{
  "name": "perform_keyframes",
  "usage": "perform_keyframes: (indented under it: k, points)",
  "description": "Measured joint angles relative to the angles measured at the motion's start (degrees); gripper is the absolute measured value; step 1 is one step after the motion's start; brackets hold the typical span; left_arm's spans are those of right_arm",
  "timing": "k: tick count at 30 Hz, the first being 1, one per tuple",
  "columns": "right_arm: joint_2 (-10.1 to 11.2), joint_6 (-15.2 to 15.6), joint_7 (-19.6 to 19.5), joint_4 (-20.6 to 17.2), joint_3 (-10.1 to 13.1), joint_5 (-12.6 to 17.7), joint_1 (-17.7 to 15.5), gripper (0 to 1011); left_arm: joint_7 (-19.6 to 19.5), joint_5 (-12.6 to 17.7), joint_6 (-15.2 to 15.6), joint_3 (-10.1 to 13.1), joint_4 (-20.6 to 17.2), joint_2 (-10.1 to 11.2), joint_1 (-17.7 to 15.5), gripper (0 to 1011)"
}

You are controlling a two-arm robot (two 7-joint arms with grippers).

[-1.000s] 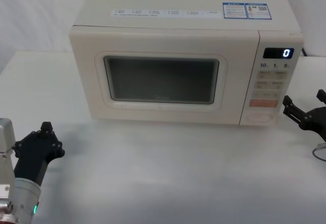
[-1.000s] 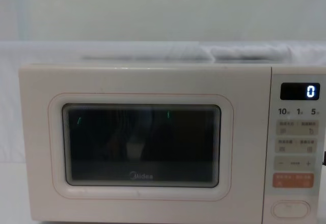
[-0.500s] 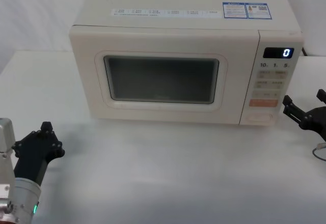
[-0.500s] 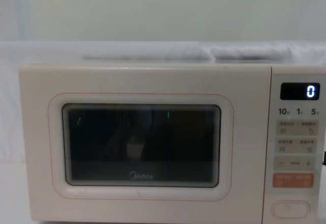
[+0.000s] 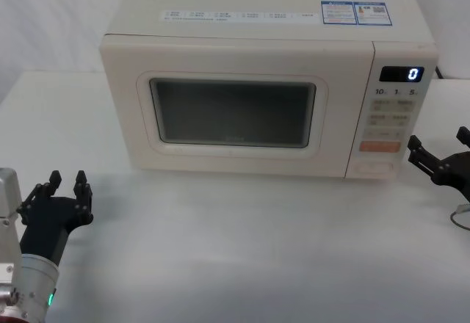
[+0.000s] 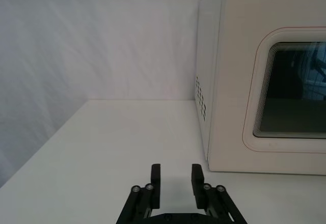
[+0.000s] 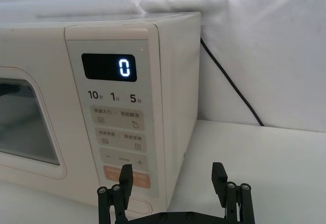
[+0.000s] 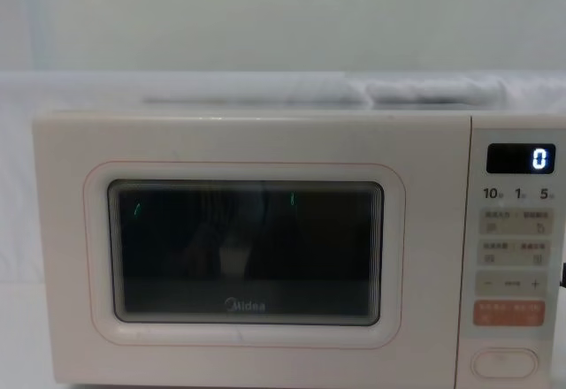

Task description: Press the button to open the microwave door with one hand; close the microwave door with the other hand.

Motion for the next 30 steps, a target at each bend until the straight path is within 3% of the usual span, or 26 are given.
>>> perform_keyframes:
  k: [17,21,30]
  points:
    - [0.0,0.0,0.0,0.0,0.0,0.0,0.0,1002,0.04,-0.03,0.0,0.0,-0.03,0.01,0.0,925]
    - [0.0,0.0,0.0,0.0,0.0,0.0,0.0,1002,0.04,-0.03,0.0,0.0,-0.03,0.01,0.0,1001]
    - [0.0,0.0,0.0,0.0,0.0,0.0,0.0,1002,0.04,-0.03,0.0,0.0,-0.03,0.02,0.0,1001]
